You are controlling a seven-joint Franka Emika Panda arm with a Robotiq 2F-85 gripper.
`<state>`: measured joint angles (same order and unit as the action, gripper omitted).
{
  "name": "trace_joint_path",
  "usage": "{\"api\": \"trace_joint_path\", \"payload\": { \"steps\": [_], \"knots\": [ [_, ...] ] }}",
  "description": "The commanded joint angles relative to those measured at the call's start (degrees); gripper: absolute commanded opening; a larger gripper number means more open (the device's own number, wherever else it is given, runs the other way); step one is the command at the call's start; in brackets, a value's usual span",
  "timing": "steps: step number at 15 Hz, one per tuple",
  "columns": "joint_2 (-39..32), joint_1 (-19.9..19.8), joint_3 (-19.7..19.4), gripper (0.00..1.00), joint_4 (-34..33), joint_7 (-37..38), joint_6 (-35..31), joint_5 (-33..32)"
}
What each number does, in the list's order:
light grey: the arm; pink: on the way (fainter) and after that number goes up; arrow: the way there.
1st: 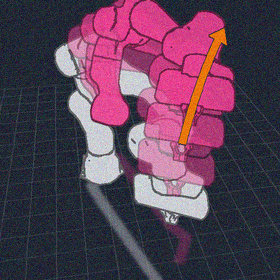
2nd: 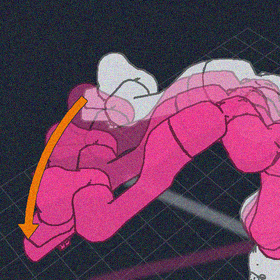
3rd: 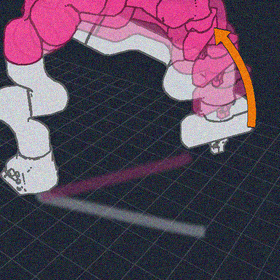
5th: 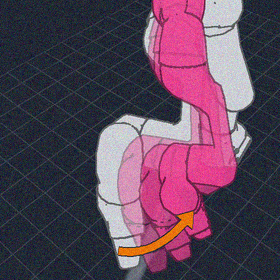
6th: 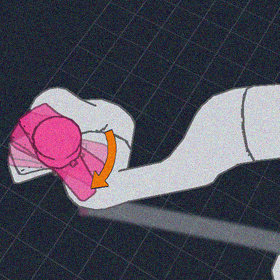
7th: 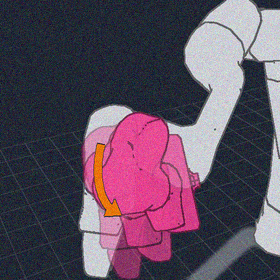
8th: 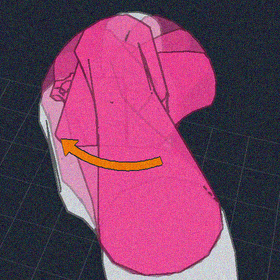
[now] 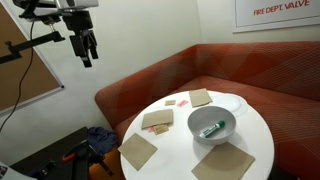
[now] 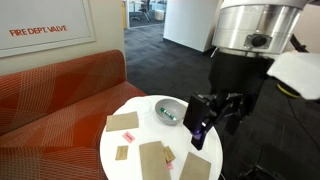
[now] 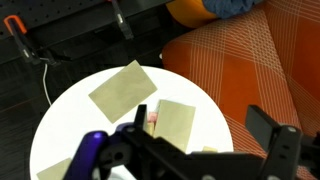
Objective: Take the marker out of the bowl and put it on the table
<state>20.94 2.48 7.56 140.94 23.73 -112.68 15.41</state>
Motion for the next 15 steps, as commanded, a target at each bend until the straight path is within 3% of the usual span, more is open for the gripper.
{"api": "trace_joint_path", "payload": {
  "steps": [1,15],
  "knots": [
    [-3.3,-1.6,-1.4,1.0,-3.3,-1.6,0.4,-3.4],
    [-13.0,-6.5,-10.6,1.0,-11.2,-16.1,-1.1,-11.6]
  ]
}}
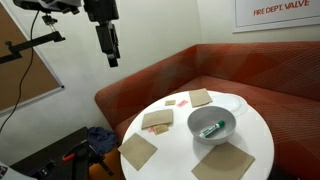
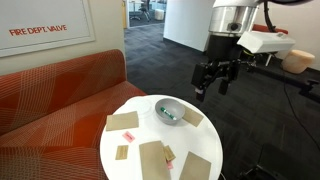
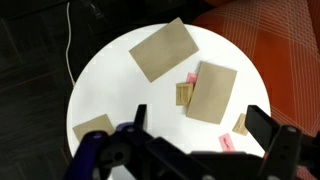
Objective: Take the marker out of the bowl and put it on the table
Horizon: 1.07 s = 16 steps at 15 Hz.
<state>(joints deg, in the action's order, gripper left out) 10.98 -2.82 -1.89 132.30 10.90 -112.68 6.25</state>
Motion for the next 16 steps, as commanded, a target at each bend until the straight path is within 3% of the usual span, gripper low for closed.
{"api": "trace_joint_path", "payload": {
  "steps": [1,4,9,16],
  "knots": [
    [-3.9,-1.6,-1.7,1.0,-3.1,-4.2,-2.4,-3.9],
    [-6.5,-2.6,-2.9,1.0,-3.8,-6.0,-8.5,-7.5],
    [-12.7,-3.4,-4.6,1.0,-5.6,-8.8,-19.3,-6.8],
    [-22.9,-3.9,-5.0,1.0,-11.9,-11.5,-23.8,-8.4]
  ]
}}
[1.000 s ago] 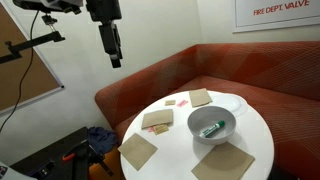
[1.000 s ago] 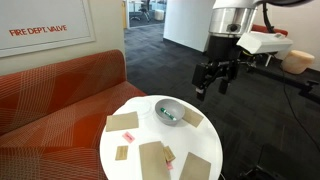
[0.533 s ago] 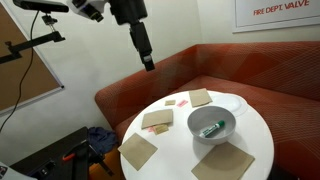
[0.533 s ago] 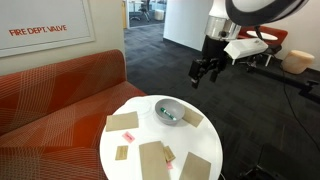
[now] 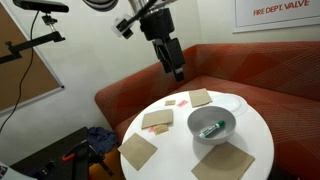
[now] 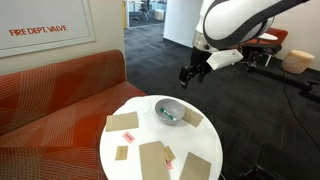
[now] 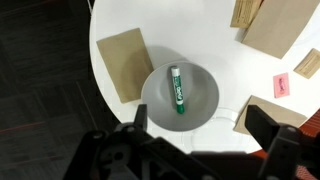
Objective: Take the marker out of the bowl and put it on the table
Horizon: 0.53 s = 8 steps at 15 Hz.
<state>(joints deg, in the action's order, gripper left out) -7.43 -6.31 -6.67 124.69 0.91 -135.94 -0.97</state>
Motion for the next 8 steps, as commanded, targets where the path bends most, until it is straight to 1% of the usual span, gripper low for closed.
{"api": "trace_joint_path", "payload": {
  "steps": [1,2,5,8],
  "knots": [
    [-5.2,-0.2,-0.4,1.0,-5.3,-1.1,0.6,-2.0],
    [-2.8,-0.1,0.0,1.0,-2.2,-0.5,-0.1,-0.6],
    [-5.2,-0.1,-0.1,1.0,-4.3,-0.5,-0.1,-1.0],
    [-5.3,-0.1,-0.1,1.0,-4.5,-0.5,-0.1,-1.1]
  ]
}}
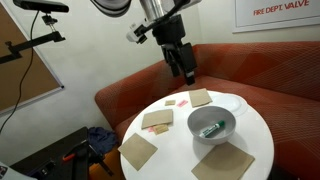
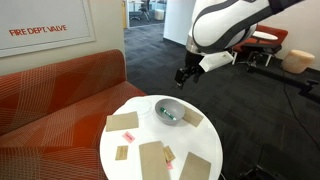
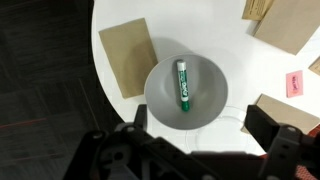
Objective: Take the marker out of the bowl and put it on the table
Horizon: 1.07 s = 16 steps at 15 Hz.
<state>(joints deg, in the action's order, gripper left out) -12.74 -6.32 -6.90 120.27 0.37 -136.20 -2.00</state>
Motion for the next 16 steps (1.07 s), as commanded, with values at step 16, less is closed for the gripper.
{"api": "trace_joint_path", "payload": {
  "steps": [16],
  "knots": [
    [-16.4,-2.6,2.3,1.0,-8.3,-8.1,-9.6,1.7]
  ]
}}
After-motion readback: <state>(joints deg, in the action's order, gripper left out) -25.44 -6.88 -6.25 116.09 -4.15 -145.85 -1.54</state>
